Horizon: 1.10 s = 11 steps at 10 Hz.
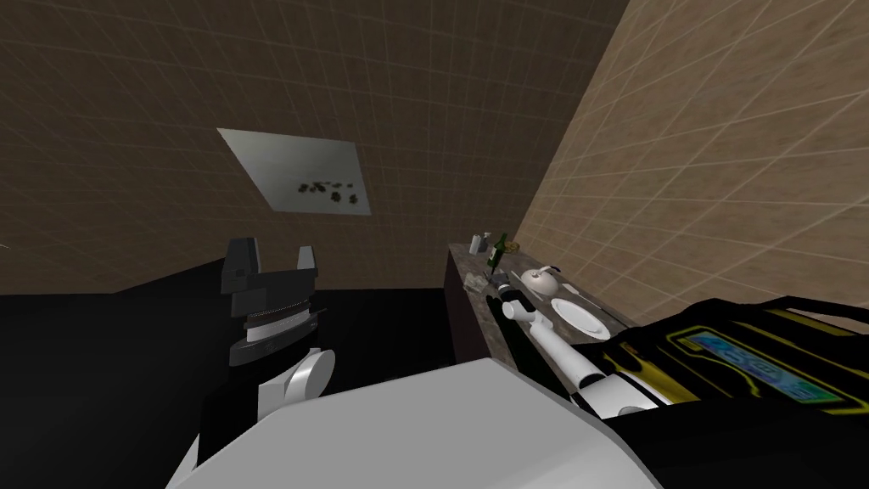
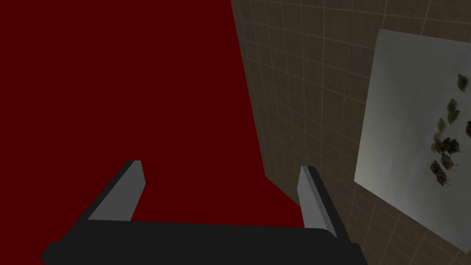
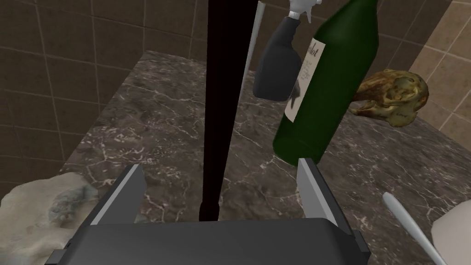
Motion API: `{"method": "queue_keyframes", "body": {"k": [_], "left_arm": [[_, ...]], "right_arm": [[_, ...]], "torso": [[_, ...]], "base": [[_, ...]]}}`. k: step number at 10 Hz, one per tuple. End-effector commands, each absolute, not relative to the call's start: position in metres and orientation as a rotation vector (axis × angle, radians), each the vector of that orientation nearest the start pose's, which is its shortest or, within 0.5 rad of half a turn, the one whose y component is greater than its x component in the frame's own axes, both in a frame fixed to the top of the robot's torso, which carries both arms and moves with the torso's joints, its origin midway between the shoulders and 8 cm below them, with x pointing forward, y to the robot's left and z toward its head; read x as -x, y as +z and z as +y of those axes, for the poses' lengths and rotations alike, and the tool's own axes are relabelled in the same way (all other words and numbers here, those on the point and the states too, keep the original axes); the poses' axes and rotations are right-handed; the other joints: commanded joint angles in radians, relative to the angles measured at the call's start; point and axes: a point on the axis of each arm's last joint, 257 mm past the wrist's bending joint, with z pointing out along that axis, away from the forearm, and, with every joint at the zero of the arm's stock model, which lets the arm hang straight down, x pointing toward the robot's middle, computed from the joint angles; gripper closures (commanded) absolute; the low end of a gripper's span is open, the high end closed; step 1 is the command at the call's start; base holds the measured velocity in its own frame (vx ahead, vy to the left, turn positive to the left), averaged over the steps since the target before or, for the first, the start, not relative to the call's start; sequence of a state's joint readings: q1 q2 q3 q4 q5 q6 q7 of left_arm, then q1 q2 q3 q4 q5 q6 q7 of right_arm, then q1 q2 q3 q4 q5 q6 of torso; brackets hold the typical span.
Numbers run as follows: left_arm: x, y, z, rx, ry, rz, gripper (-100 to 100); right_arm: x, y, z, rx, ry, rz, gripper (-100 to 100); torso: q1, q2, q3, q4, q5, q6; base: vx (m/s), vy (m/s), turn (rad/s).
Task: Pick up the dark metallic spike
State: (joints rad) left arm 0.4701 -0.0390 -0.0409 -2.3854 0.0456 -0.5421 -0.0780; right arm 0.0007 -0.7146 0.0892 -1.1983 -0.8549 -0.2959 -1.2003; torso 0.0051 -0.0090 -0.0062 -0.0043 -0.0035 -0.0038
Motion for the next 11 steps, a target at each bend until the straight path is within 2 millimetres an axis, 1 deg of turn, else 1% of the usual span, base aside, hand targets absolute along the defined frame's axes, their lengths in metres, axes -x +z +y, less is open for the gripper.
{"method": "queue_keyframes", "body": {"k": [1,5,6,7,8,11], "left_arm": [[-0.313,0.086,0.269,0.553,-1.341,0.444,0],[-0.313,0.086,0.269,0.553,-1.341,0.444,0],[-0.313,0.086,0.269,0.553,-1.341,0.444,0],[-0.313,0.086,0.269,0.553,-1.341,0.444,0],[-0.313,0.086,0.269,0.553,-1.341,0.444,0],[-0.313,0.086,0.269,0.553,-1.341,0.444,0]], "right_arm": [[-0.509,-0.247,-0.515,2.599,-2.395,-0.233,-100],[-0.510,-0.247,-0.507,2.677,-2.434,-0.588,-100],[-0.508,-0.231,-0.545,2.712,-2.494,-0.478,-100],[-0.503,-0.235,-0.559,2.751,-2.483,-0.448,-100],[-0.500,-0.239,-0.563,2.770,-2.470,-0.443,-100],[-0.500,-0.239,-0.563,2.770,-2.470,-0.443,-100]], "torso": [[0.000,0.000,0.000,0.000,0.000,0.000],[-0.002,-0.002,-0.001,-0.001,-0.001,0.000],[-0.001,-0.001,-0.001,0.000,0.000,0.000],[0.002,0.001,0.000,0.000,0.000,-0.001],[0.001,0.001,0.001,0.000,0.000,0.000],[-0.001,0.000,0.000,0.000,0.000,0.000]], "base": [[0.000,0.000,0.000],[0.002,-0.002,-0.006],[-0.066,0.065,0.216],[-0.052,0.051,0.170],[-0.064,0.064,0.210],[-0.019,0.019,0.062]]}}
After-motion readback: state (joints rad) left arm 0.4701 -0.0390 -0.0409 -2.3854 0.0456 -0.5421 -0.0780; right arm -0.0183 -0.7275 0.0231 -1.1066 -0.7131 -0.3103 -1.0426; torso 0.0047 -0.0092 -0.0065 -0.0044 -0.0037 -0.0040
